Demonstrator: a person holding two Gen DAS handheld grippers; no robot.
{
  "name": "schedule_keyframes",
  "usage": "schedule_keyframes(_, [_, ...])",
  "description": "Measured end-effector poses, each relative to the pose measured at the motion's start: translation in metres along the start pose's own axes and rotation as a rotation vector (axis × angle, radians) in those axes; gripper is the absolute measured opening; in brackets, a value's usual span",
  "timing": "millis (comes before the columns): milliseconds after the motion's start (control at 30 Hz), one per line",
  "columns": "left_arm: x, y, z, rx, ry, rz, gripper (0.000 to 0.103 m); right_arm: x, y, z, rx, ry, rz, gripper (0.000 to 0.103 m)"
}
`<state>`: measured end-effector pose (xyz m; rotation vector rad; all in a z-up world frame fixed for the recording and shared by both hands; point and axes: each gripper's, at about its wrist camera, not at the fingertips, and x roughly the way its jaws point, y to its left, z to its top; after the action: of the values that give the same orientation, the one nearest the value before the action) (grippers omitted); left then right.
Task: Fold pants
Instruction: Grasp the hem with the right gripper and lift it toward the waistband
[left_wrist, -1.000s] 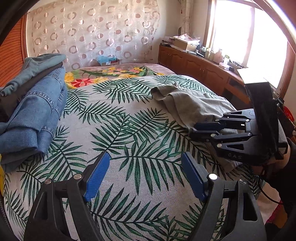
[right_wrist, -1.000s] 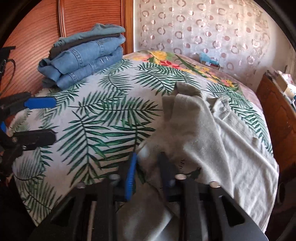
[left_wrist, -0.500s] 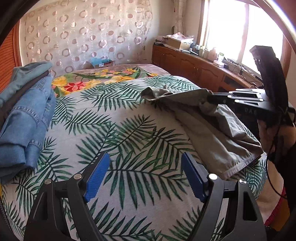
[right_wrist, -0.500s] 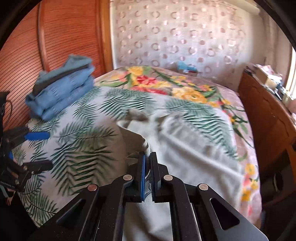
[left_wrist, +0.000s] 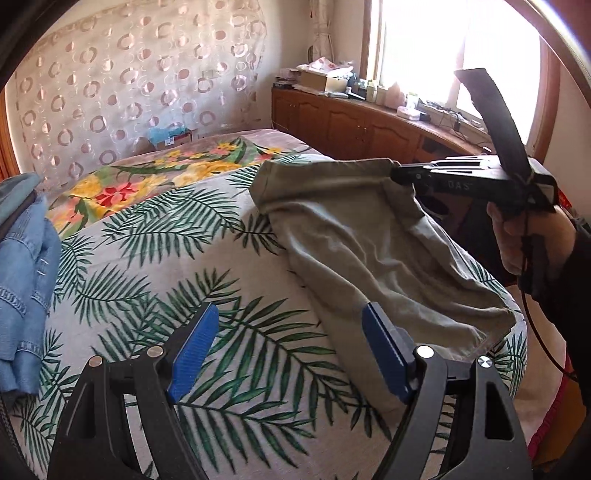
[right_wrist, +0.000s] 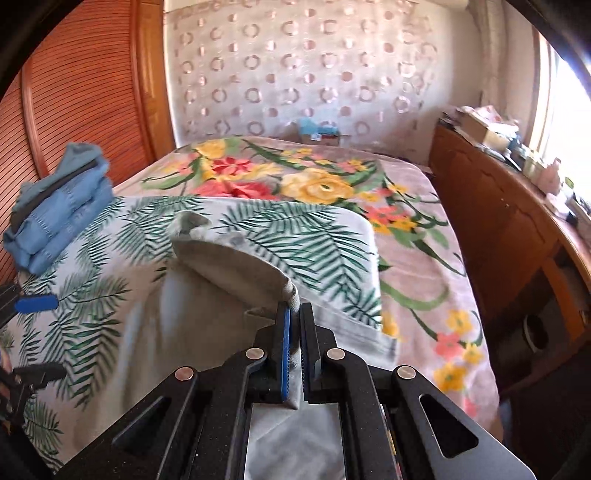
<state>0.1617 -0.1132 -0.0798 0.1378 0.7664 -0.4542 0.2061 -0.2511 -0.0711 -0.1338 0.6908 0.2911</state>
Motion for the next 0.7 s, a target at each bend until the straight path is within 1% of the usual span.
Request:
schedule_keyframes(167, [0.012, -0.011, -0.001, 0.015, 0.023, 0.000, 0.080, 0.010, -0.008, 0.001, 0.025, 0.018, -0.017, 0.005])
schedule_keyframes(233, [0.017, -0.013, -0.002, 0.016, 0.030, -0.001, 0.080, 0.006, -0.006, -0.001, 0.004, 0.013, -0.030, 0.012])
schedule_keyframes(267, [0.020, -0.015, -0.003, 0.017, 0.035, 0.001, 0.080, 0.003, -0.005, -0.002, 0.000, 0.012, -0.042, 0.014])
schedule_keyframes(333, [0.025, -0.017, -0.004, 0.019, 0.045, 0.002, 0.080, -0.001, -0.004, -0.005, 0.014, 0.007, -0.035, 0.021])
schedule_keyframes(400, [0.027, -0.020, -0.005, 0.021, 0.050, 0.002, 0.080, -0.004, -0.004, -0.008, 0.029, -0.003, -0.042, 0.034])
schedule_keyframes(433, [0.027, -0.021, -0.006, 0.021, 0.052, 0.002, 0.080, -0.006, -0.004, -0.010, 0.036, -0.010, -0.038, 0.035])
schedule_keyframes(533, [0.027, -0.023, -0.007, 0.013, 0.045, 0.000, 0.080, -0.004, -0.002, -0.012, 0.052, -0.007, 0.010, 0.035])
schedule_keyframes(633, [0.025, -0.024, -0.007, 0.004, 0.033, -0.003, 0.080, 0.004, -0.001, -0.015, 0.032, 0.005, 0.022, 0.035])
schedule_keyframes(700, [0.024, -0.024, -0.007, -0.004, 0.015, -0.005, 0.080, 0.013, -0.001, -0.015, 0.028, 0.030, 0.020, 0.035])
